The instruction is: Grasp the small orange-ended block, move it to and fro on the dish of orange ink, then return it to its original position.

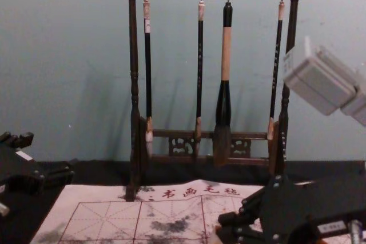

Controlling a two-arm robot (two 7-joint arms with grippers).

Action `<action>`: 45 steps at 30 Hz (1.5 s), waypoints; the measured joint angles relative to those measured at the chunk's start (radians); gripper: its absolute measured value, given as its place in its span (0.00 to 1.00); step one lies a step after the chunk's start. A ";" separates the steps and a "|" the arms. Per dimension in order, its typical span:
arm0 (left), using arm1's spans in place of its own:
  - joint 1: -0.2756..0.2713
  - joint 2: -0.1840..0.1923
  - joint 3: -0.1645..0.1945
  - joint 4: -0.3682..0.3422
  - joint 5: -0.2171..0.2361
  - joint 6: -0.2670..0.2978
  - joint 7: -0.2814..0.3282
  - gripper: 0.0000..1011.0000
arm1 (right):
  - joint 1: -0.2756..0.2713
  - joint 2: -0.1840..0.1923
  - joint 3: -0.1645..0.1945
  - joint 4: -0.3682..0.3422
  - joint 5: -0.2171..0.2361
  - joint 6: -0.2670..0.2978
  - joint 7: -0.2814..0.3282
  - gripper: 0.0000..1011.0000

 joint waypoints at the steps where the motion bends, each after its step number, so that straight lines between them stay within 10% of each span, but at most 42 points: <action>1: 0.000 0.000 0.000 0.000 0.000 0.000 0.000 0.99 | 0.001 0.000 -0.002 0.000 -0.001 0.000 0.001 0.07; 45: 0.000 0.000 0.000 0.000 0.000 0.000 0.000 0.99 | 0.053 -0.029 -0.028 0.053 -0.043 0.022 0.003 0.07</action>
